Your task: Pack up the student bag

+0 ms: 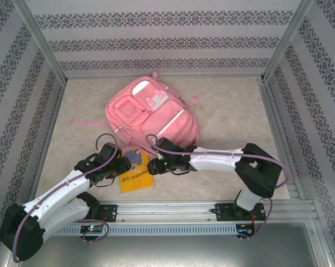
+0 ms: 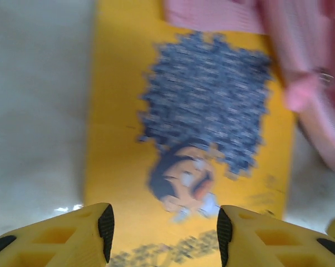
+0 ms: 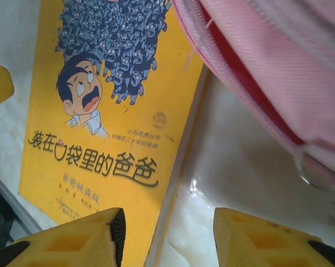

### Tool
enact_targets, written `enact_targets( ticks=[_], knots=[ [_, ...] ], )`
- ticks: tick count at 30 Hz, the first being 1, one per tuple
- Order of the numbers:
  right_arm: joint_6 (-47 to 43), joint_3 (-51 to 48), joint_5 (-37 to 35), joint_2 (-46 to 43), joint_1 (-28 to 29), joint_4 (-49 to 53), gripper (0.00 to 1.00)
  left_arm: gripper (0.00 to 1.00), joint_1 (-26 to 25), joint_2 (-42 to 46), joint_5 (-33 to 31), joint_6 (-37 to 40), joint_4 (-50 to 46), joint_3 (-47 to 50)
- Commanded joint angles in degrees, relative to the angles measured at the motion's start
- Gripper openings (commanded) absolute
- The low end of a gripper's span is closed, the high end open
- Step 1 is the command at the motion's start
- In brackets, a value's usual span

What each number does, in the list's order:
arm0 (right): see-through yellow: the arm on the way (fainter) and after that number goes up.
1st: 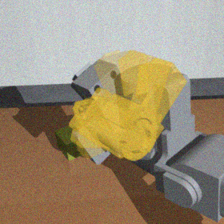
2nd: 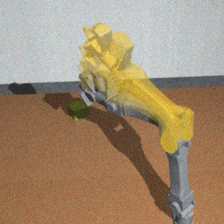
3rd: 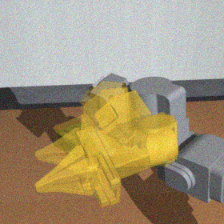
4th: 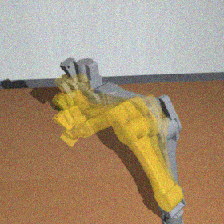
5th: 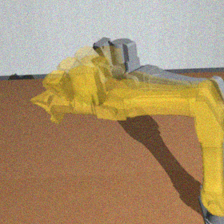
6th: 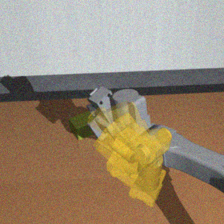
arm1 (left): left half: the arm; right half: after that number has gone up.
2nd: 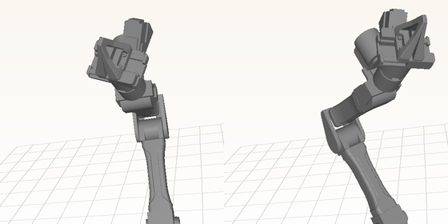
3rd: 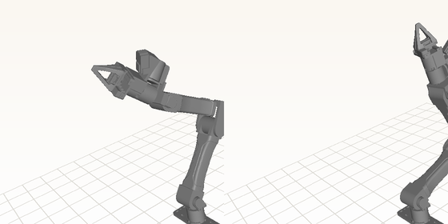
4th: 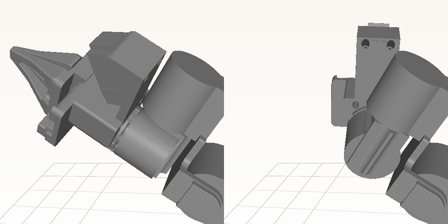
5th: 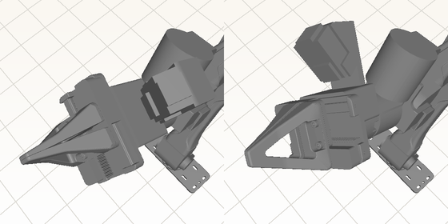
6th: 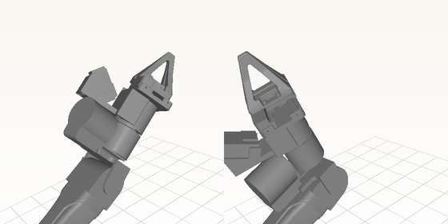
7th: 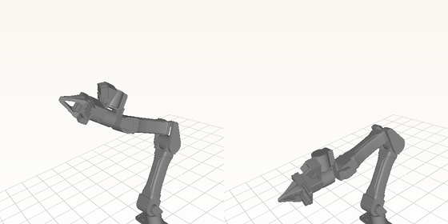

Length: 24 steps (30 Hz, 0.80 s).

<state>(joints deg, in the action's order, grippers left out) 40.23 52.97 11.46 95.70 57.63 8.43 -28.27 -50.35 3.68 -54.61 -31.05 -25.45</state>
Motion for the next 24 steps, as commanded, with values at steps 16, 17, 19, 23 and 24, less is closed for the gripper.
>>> enact_targets(
  ticks=[16, 17, 19, 23, 24],
  knots=[
    [7.26, 8.91, 5.32, 11.74, 0.12, -3.42, 0.44, 0.45, 5.55, -1.99, 10.67, 0.41, 16.73, 10.87],
    [7.76, 8.74, 5.97, 11.28, 0.03, -3.86, 0.43, 0.43, 5.59, -2.18, 11.28, 0.21, 17.66, 11.25],
    [8.4, 8.24, 6.83, 9.93, -0.25, -4.39, 0.42, 0.42, 5.55, -2.55, 11.8, 0.12, 18.3, 11.56],
    [10.46, 6.06, 8.48, 5.97, -1.08, -6.09, 0.4, 0.42, 5.57, -2.44, 12.02, 0.38, 18.3, 11.85],
    [11.24, 5.33, 9.2, 5.28, -1.31, -7.12, 0.39, 0.42, 5.54, -2.39, 12.15, 0.38, 18.37, 11.9]
  ],
)
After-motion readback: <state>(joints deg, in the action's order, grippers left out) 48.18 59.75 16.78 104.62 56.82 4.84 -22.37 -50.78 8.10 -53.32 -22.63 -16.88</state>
